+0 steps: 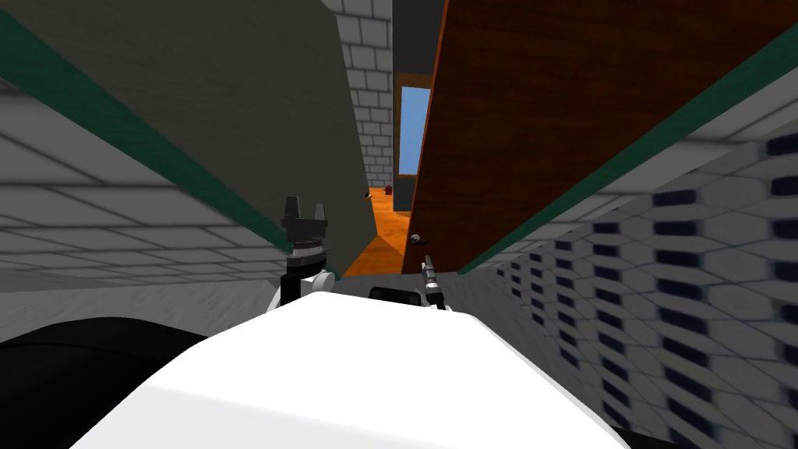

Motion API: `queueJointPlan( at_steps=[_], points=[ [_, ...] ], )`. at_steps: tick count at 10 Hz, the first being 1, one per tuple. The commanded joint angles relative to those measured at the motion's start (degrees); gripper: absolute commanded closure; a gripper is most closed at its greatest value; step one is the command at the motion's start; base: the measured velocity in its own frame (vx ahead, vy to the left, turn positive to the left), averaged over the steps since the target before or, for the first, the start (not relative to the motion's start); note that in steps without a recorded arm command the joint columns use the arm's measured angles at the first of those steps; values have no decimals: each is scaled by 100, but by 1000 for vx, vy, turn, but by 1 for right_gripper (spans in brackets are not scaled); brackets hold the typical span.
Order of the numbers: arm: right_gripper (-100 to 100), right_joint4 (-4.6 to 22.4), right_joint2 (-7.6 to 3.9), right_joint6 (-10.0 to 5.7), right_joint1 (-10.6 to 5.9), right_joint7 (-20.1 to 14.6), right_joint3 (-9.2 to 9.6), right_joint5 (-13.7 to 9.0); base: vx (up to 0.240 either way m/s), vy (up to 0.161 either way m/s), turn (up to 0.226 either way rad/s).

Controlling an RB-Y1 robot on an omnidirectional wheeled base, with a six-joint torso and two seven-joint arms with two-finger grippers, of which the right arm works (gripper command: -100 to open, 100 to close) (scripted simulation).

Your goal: Push the door open

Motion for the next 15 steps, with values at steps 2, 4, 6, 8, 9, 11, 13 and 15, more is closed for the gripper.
queueJointPlan(
  at_steps=[2,4,6,8,9,11,13,15],
  points=[
    [-100,98,22,0,-87,11,-41,-13,173,13,19],
    [-100,202,56,3,-179,25,-87,-26,209,31,35],
    [-100,293,96,5,-260,37,-128,-38,186,29,23],
    [-100,320,104,-4,-276,39,-135,-40,149,24,19],
    [100,320,104,-4,-276,39,-135,-40,-14,-4,-6],
    [100,320,104,-4,-276,39,-135,-40,-24,-7,13],
    [100,320,104,-4,-276,39,-135,-40,0,0,0],
    [100,332,98,9,-325,77,-203,-64,63,18,-24]
  ],
)
